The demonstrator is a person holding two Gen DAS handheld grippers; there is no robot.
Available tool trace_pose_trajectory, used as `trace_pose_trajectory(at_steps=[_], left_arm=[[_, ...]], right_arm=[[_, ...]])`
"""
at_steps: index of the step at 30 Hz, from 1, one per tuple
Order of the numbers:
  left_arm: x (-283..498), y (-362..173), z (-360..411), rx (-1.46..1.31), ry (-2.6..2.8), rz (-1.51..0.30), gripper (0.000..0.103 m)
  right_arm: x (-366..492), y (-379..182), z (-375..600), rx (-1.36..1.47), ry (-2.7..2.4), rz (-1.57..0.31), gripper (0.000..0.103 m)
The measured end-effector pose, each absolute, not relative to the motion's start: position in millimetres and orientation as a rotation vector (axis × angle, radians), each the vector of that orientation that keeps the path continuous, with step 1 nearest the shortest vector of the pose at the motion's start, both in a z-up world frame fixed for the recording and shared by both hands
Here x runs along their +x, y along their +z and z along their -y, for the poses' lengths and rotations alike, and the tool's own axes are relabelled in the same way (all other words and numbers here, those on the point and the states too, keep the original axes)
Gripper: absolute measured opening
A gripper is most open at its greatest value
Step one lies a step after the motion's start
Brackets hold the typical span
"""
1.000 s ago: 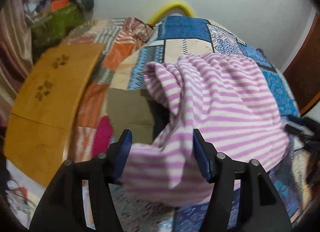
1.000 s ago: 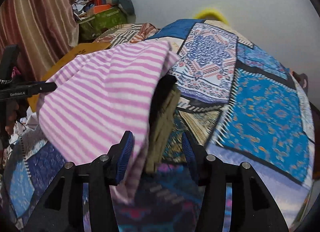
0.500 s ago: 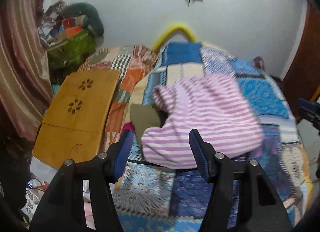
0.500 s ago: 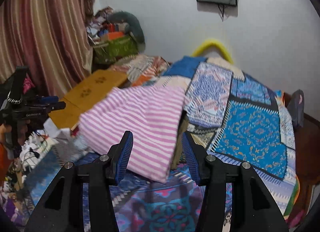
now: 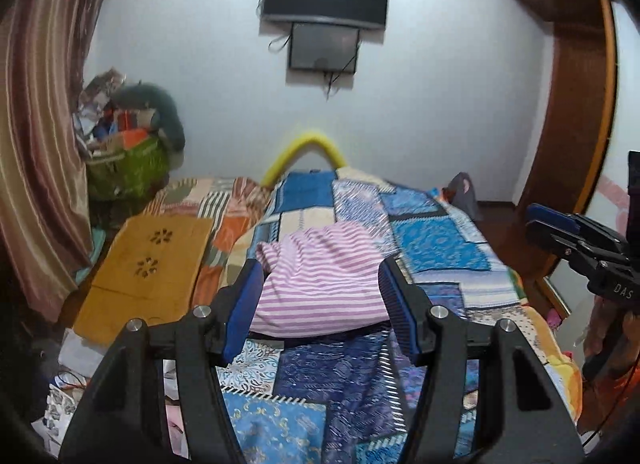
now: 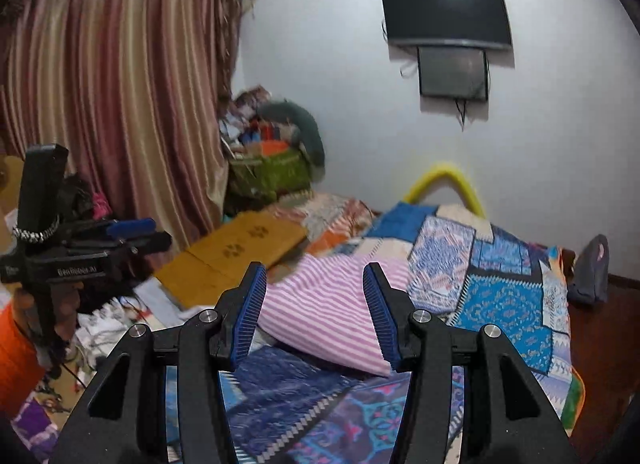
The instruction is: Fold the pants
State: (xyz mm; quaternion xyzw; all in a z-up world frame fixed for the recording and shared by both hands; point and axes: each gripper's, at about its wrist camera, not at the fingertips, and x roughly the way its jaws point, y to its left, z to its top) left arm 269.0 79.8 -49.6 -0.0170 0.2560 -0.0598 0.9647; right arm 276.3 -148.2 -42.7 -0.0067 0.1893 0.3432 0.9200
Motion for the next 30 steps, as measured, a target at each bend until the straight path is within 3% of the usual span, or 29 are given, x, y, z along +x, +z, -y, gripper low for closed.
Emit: trace_pose_trajectory(at_steps=[6, 12, 15, 22, 30], left_arm=[[205.1, -28.3, -60.7, -0.003, -0.121, -0.415, 0.06], [155.5, -20.4, -47.0, 0.01, -0.121, -0.334, 0.069], [134.5, -17.3, -41.2, 0.012, -0.109, -0.296, 0.078], [108.6, -16.5, -33.7, 0.021, -0.071, -0.228, 0.094], [99.6, -20.4, -32.8, 0.004, -0.058, -0.208, 0.101]], right_arm=[[232.7, -33.7, 156.8, 0.022, 0.716, -0.314, 0.047], [191.7, -28.9, 164.5, 0.042, 0.728, -0.245, 0.053], [176.6, -26.1, 166.7, 0.038, 0.718, -0.207, 0.054], [155.4, -25.3, 168.6, 0.035, 0.685, -0.139, 0.072], [146.9, -30.8, 167.7, 0.047, 0.658, -0.116, 0.091]])
